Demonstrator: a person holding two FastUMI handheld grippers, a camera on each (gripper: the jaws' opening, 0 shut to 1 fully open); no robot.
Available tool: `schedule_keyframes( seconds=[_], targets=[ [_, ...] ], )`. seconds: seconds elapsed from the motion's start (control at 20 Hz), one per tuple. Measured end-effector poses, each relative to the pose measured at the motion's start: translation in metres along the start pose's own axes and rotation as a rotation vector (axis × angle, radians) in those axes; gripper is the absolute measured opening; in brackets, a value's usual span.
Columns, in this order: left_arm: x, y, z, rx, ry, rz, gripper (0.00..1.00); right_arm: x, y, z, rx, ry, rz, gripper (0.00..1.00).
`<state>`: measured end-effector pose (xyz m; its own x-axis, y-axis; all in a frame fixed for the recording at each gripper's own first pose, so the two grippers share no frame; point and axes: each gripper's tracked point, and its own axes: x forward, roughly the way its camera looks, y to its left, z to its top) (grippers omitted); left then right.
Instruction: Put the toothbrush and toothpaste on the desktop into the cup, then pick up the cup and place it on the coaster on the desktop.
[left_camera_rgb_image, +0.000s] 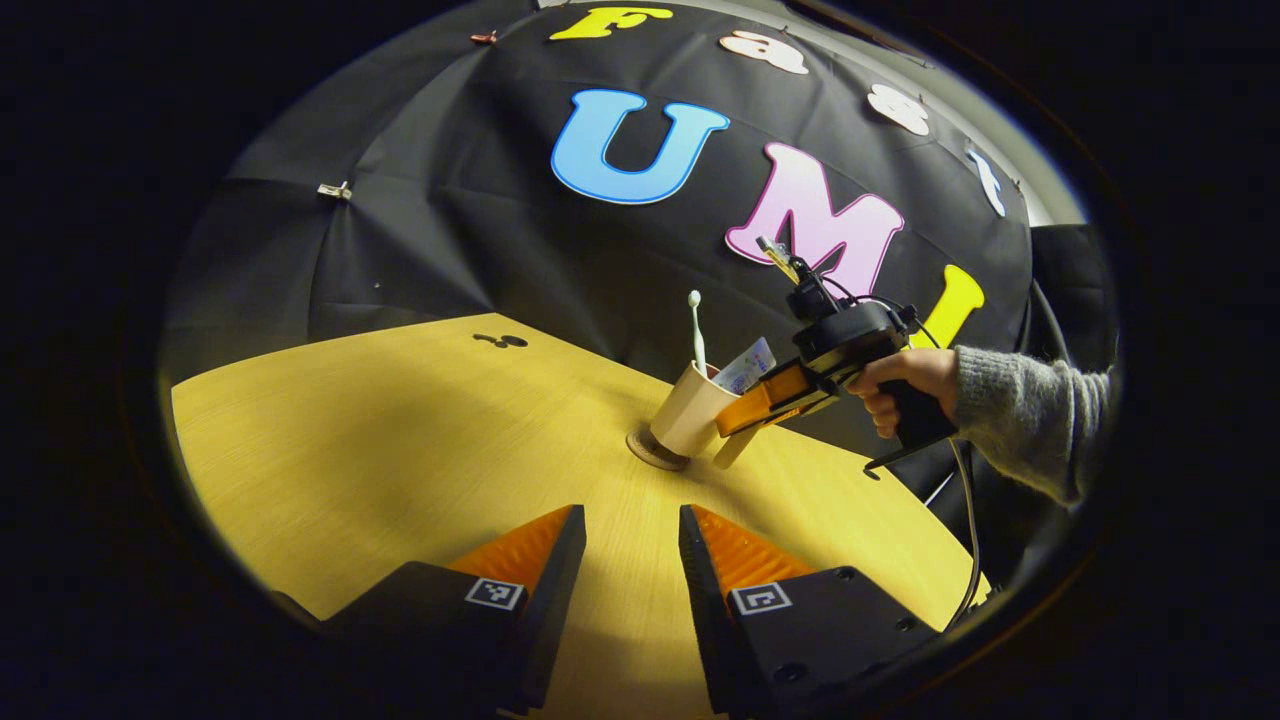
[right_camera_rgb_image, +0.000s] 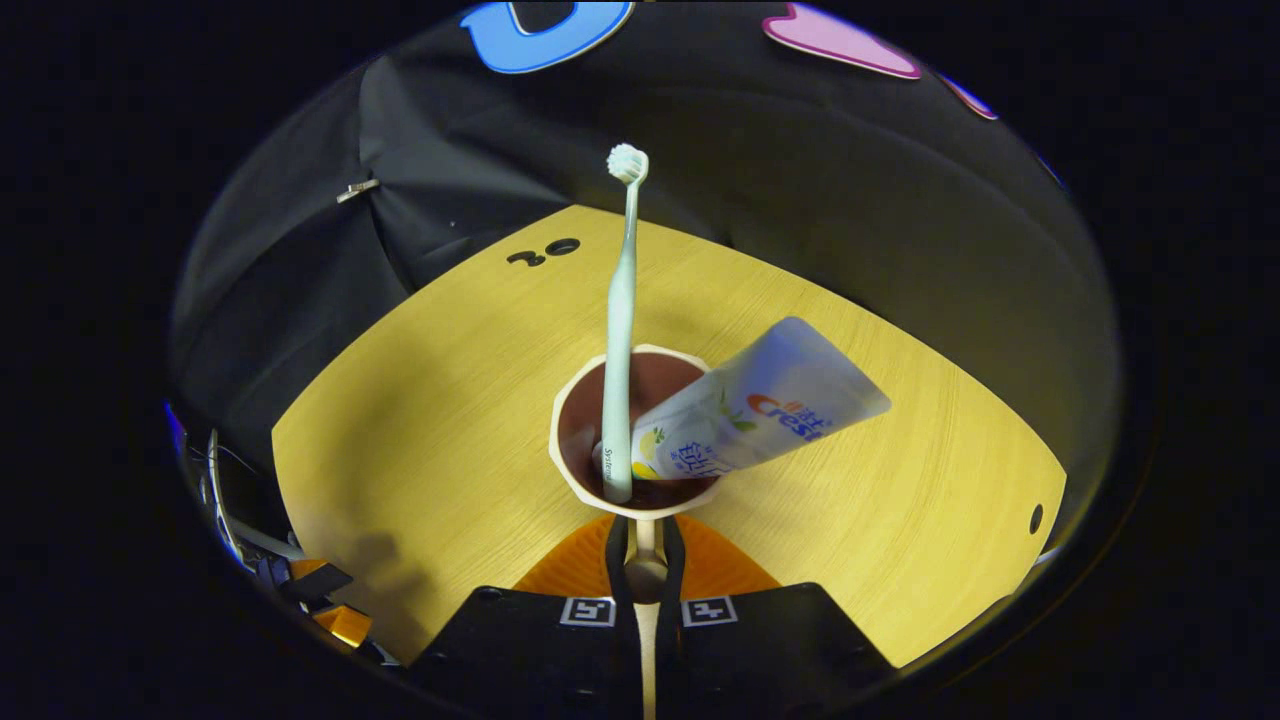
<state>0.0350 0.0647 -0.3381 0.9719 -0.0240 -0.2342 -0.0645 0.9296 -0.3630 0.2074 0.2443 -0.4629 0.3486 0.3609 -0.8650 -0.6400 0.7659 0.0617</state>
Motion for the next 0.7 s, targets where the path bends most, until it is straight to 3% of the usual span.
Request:
schedule_keyframes(
  seconds=[0.65,0.7],
  targets=[
    [0.019,0.011,0.003,-0.033,0.012,0.008,0.61,0.031,0.005,0.006,-0.039,0.11,-0.02,0.09],
    [0.02,0.013,0.004,-0.03,0.013,0.01,0.61,0.03,0.004,0.006,-0.035,0.111,-0.021,0.13]
  ],
)
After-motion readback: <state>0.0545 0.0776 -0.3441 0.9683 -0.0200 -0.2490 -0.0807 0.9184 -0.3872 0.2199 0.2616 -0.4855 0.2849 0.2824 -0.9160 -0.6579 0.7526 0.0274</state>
